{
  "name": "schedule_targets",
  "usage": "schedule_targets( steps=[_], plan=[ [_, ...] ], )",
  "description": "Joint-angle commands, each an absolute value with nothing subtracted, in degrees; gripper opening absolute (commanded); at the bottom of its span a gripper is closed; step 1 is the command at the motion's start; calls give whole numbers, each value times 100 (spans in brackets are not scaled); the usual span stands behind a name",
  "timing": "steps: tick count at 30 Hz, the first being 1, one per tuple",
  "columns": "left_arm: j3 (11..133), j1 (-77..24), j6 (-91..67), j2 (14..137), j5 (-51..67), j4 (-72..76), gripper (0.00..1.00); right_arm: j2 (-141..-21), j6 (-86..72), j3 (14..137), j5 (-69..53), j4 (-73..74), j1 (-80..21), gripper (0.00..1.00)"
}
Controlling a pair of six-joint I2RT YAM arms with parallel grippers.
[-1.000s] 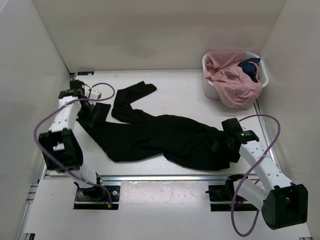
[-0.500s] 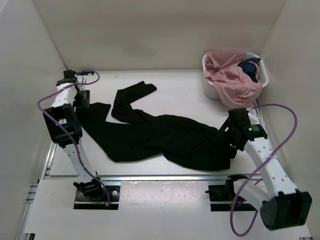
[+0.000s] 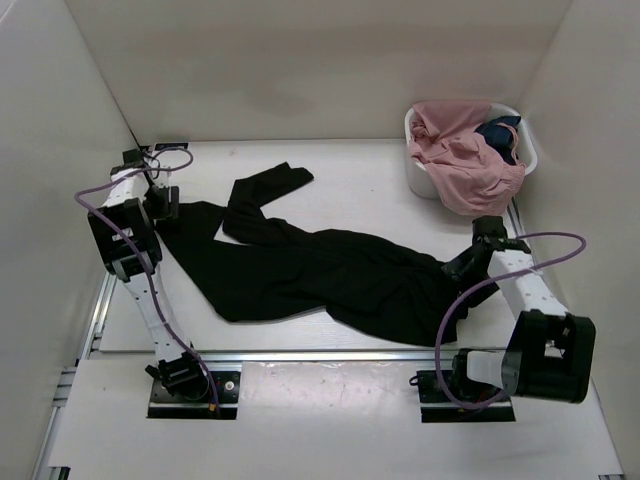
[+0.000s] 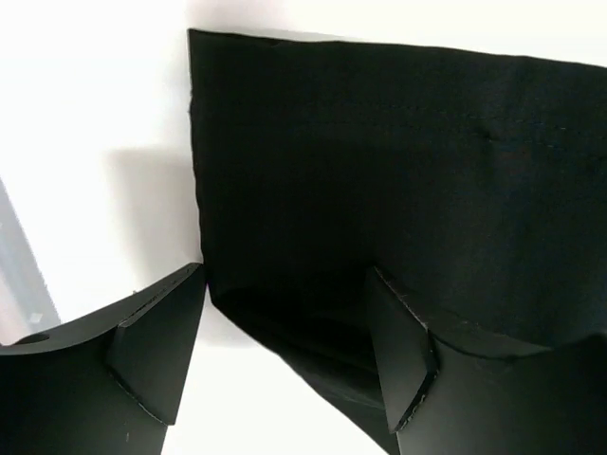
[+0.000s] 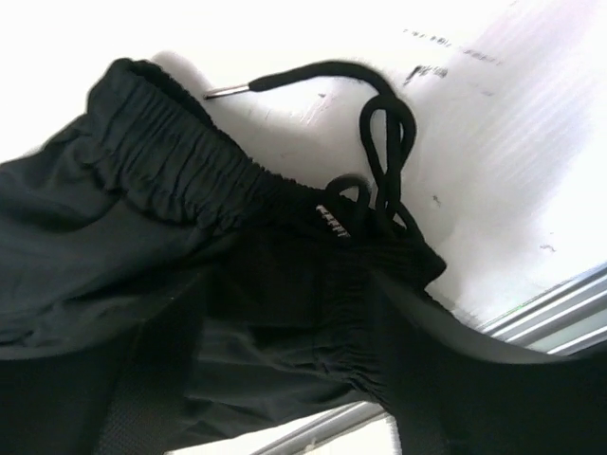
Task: Fold and stack the trousers
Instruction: Flatten the trousers out
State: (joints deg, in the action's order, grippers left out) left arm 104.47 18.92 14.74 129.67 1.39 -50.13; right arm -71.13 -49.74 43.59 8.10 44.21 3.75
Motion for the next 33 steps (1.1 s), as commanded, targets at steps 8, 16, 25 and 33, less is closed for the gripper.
schedule_targets(
  steps=[8,16,25,33],
  plan=[
    [10740,1863,1485,13588,782,-5158,14,-7786,-4711,4763,527,4377,510,0],
    [11390,2126,2003,12543,-210,-5159,14,-8657,-3385,8240,1301,5255,781,0],
    [11050,2452,2522,11111,-782,-5273,14,-7896,-3234,9145,386,5160,1353,0],
    [8687,2864,2777,10029,-835,-5273,14,-6321,-3717,6158,334,5282,2101,0]
  ],
)
